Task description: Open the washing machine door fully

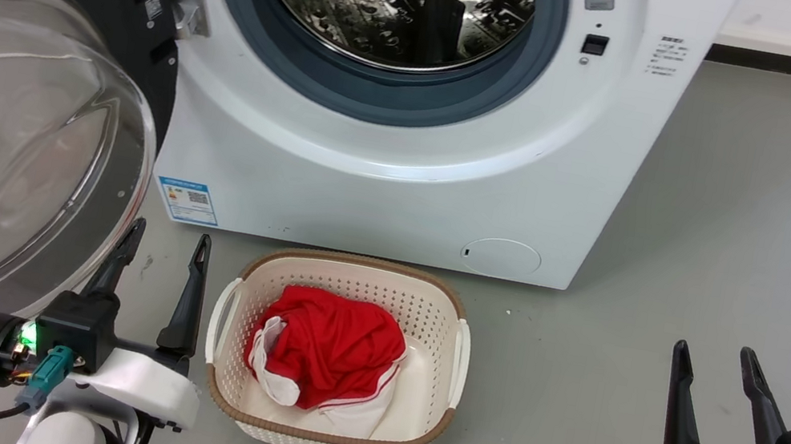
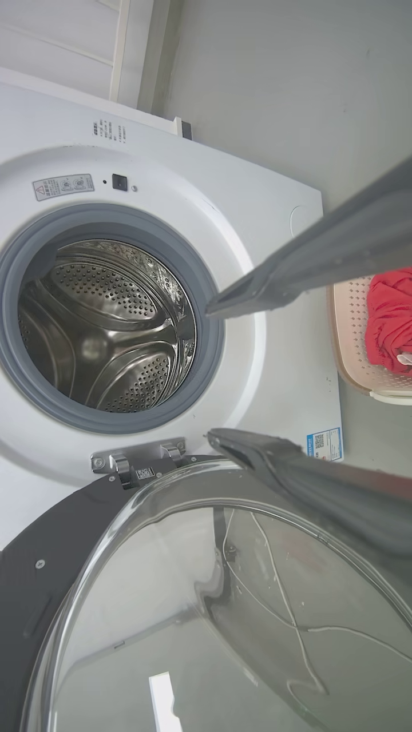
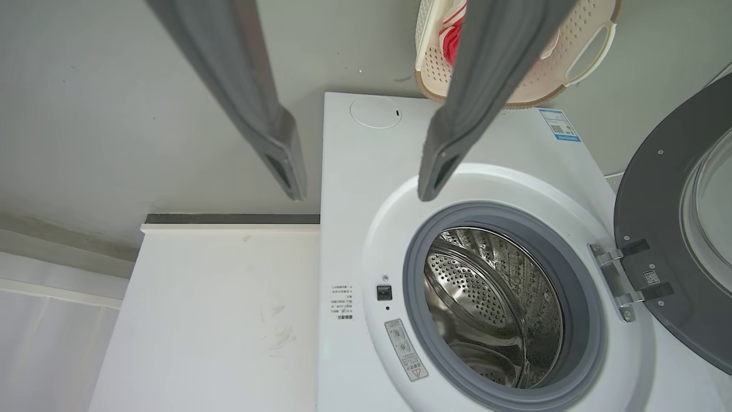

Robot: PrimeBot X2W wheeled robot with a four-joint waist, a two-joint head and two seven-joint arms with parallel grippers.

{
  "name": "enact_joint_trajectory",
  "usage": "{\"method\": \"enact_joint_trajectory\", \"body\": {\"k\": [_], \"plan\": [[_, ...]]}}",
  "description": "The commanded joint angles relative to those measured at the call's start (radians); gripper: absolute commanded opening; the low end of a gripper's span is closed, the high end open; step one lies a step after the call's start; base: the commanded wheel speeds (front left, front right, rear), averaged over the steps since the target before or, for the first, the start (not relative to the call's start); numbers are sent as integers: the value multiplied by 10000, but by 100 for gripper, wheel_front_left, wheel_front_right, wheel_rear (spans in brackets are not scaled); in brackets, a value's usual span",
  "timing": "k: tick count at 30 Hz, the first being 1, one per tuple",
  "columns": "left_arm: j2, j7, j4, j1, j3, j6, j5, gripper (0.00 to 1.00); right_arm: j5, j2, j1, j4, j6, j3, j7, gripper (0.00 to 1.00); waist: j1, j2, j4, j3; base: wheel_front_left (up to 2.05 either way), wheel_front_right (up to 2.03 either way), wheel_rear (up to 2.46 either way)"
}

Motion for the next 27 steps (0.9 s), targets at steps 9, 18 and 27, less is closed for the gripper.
{"method": "enact_joint_trajectory", "body": {"k": [9, 18, 27], "plan": [[-10, -26, 161, 17, 60, 207, -82, 100, 106, 15, -49, 92, -7, 138, -115, 100, 1, 0, -200, -15, 0, 0, 0], [-51, -26, 248, -93, 105, 243, -225, 100, 33, 15, -114, 150, -7, 129, -130, 100, 1, 0, -166, 41, 0, 0, 0], [-2, -26, 209, -28, 142, 248, -208, 100, 52, 15, -152, 180, -7, 124, -171, 100, 1, 0, -139, 92, 0, 0, 0]]}}
